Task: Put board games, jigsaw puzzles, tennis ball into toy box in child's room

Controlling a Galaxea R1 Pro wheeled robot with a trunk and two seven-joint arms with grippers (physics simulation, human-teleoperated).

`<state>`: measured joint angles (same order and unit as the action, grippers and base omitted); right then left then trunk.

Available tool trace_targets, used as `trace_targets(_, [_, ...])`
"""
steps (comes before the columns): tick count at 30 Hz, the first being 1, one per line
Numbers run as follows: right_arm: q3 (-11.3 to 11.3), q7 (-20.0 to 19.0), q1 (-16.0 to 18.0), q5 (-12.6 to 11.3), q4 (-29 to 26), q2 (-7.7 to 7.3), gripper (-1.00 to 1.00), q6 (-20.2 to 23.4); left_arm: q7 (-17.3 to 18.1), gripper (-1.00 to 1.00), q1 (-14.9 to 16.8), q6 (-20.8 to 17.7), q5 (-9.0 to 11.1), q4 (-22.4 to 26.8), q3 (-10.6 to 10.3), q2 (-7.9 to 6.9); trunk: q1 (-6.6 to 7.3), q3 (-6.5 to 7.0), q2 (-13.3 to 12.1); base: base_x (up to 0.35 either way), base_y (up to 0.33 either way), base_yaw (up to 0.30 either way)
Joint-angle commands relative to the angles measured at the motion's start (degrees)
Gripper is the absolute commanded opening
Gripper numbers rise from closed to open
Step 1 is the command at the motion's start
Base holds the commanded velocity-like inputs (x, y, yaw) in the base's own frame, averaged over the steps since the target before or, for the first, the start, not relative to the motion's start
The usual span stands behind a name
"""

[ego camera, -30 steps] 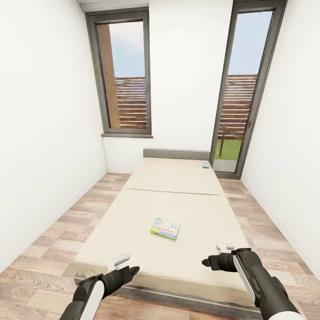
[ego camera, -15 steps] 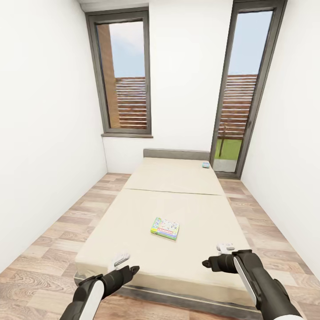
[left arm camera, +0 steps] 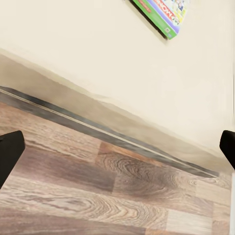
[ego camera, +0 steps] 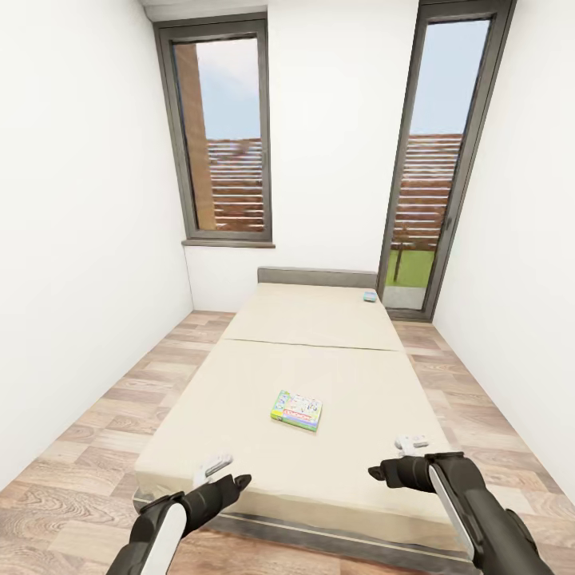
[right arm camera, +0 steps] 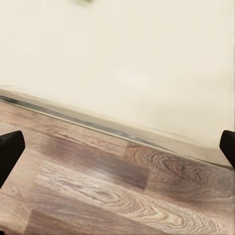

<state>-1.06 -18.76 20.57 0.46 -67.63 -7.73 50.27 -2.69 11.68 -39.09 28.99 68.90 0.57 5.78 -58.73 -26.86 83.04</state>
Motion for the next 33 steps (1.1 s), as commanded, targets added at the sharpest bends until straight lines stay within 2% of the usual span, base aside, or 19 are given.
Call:
trace_targets(1, [-0.1, -0.3, -0.5, 0.0, -1.1, -0.34, 1.00, 0.3, -0.3, 1.00, -0.2, -0.3, 0.5, 0.6, -0.2, 0.01, 0.00, -0.07, 0.0, 0.000, 0.000, 0.000])
trace_targets(7, [-0.1, -0.6, -1.7, 0.0, -3.7, -0.86, 1.00, 0.5, -0.3, 1.00, -1.1, -0.3, 0.7, 2.6, -1.8, -0.07, 0.00, -0.07, 0.0, 0.000, 0.000, 0.000])
trace_targets(18, [-0.6, -0.8, -2.2, 0.0, -5.3, -0.76, 1.00, 2.5, -0.3, 1.00, -1.8, -0.5, 1.4, 3.7, -2.6, -0.04, 0.00, -0.07, 0.0, 0.000, 0.000, 0.000])
trace_targets(21, [-0.8, -0.8, -2.0, 0.0, -5.1, -0.69, 1.00, 5.2, -0.6, 1.00, -2.1, -0.5, 3.3, 3.9, -2.7, -0.05, 0.00, -0.07, 0.0, 0.000, 0.000, 0.000])
trace_targets(25, [-0.8, -0.7, -1.8, -0.1, -5.2, -0.67, 1.00, 7.3, -0.9, 1.00, -2.2, -0.5, 4.7, 4.0, -2.9, -0.06, 0.00, -0.07, 0.0, 0.000, 0.000, 0.000])
trace_targets(28, [-0.7, -0.6, -1.8, -0.1, -5.3, -0.65, 1.00, 8.0, -1.1, 1.00, -2.3, -0.5, 5.2, 4.0, -3.0, -0.08, 0.00, -0.07, 0.0, 0.000, 0.000, 0.000])
trace_targets(33, [-0.4, -0.8, -1.7, -0.3, -5.4, -0.80, 1.00, 8.8, -1.4, 1.00, -2.3, -0.5, 5.8, 4.0, -3.2, -0.13, 1.10, 0.83, -2.0, 0.000, 0.000, 0.000])
